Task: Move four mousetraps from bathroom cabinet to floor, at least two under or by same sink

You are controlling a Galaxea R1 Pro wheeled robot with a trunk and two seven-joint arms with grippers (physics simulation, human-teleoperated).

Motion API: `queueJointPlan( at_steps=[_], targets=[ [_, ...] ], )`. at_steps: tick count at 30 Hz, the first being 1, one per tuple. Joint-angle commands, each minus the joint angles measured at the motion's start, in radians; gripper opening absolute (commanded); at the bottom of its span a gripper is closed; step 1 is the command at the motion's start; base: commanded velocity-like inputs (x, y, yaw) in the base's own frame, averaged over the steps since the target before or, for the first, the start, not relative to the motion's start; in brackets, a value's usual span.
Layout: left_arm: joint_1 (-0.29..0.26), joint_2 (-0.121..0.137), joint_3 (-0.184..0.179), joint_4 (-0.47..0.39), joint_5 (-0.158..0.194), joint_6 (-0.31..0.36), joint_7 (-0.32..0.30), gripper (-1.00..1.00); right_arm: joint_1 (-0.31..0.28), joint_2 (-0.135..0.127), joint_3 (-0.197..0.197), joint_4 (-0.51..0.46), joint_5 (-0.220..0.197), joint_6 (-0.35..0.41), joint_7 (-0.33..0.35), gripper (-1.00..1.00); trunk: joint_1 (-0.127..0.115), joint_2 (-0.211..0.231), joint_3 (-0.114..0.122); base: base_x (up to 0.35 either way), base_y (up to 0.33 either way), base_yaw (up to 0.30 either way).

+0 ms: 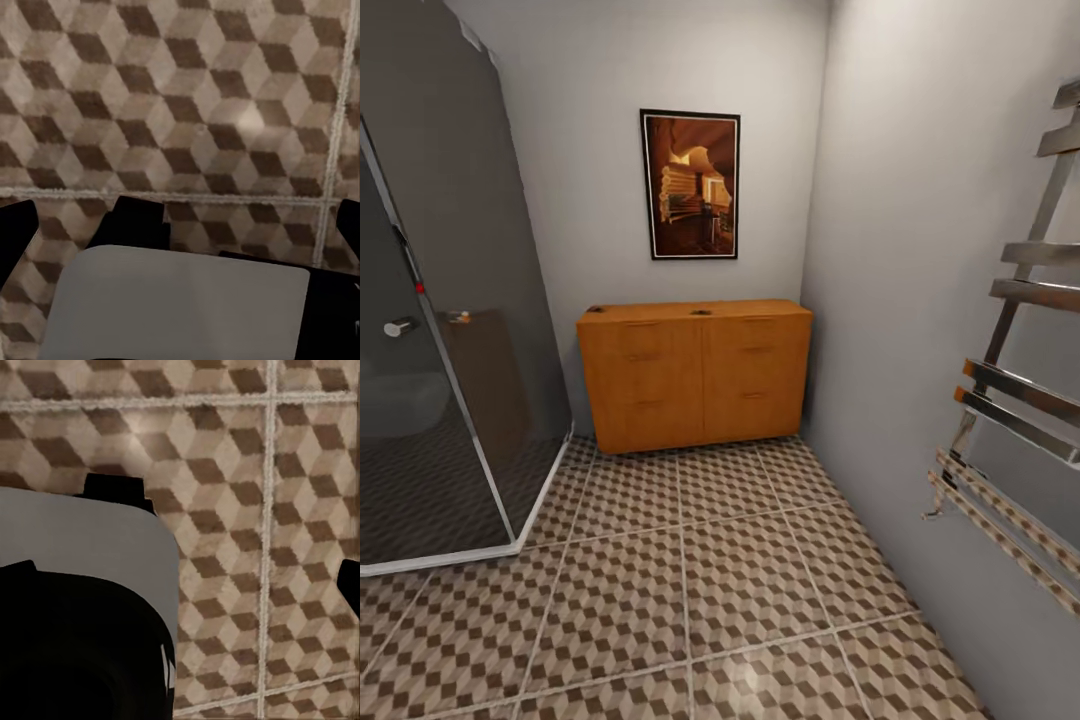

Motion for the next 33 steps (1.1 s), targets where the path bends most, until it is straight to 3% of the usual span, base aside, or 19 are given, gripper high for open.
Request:
queueJointPlan(
  at_steps=[1, 33],
  targets=[
    [-0.001, 0.000, -0.008, 0.000, 0.008, -0.002, 0.002, 1.00, -0.001, 0.000, 0.006, 0.003, 0.008, -0.003, -0.005, 1.00, 0.000, 0.000, -0.001, 0.323, 0.000, 0.244],
    [-0.001, 0.001, -0.008, 0.000, 0.011, -0.016, 0.002, 1.00, -0.001, 0.000, 0.006, 0.003, 0.008, 0.002, 0.001, 1.00, 0.000, 0.000, -0.001, 0.323, 0.000, 0.025]
  ],
)
